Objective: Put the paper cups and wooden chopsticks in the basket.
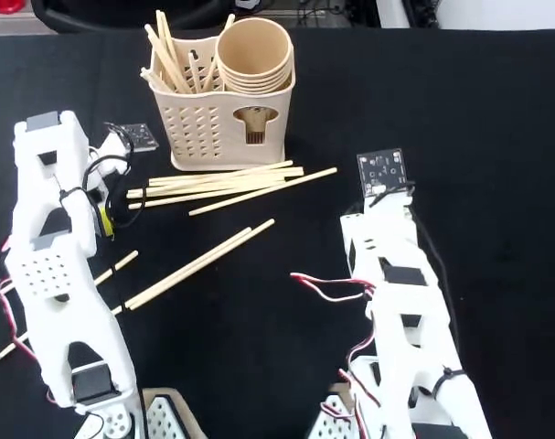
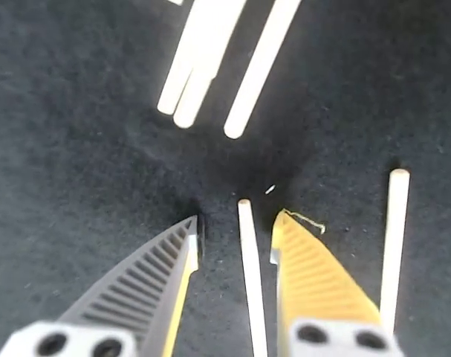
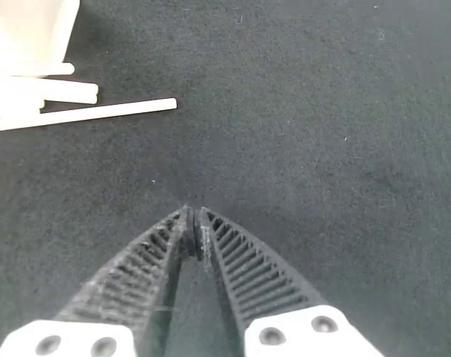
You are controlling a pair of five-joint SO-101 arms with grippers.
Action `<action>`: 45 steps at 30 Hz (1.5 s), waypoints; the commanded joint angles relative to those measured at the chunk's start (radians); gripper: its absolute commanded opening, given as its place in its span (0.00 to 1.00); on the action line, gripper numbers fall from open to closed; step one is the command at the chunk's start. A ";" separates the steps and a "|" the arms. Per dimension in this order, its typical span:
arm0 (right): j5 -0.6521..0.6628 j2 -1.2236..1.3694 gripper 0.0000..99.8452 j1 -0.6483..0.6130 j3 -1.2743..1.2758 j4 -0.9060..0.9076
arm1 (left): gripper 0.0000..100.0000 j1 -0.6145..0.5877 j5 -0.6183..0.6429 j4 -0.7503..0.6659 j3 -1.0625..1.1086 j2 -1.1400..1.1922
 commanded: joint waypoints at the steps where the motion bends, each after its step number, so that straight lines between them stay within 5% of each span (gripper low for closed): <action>1: 0.009 -0.021 0.01 0.005 -0.007 -0.018 | 0.10 0.010 0.009 0.071 -0.093 0.020; 3: 0.009 -0.021 0.01 0.005 -0.008 -0.018 | 0.02 0.008 0.009 0.129 -0.136 0.035; 16: 0.009 -0.021 0.01 0.009 -0.012 -0.017 | 0.03 0.027 0.144 0.183 -0.216 -0.029; 28: 0.009 -0.021 0.01 0.006 -0.013 -0.017 | 0.03 0.162 0.526 0.170 -0.225 -0.508; 32: 0.009 -0.021 0.01 0.005 -0.013 -0.015 | 0.03 0.197 0.730 -0.025 -0.216 -0.710; 39: 0.009 -0.021 0.01 0.005 -0.013 -0.015 | 0.03 0.197 1.324 -0.364 -0.219 -0.835; 45: 0.009 -0.021 0.01 0.005 -0.013 -0.015 | 0.03 0.194 1.556 -0.522 -0.225 -0.937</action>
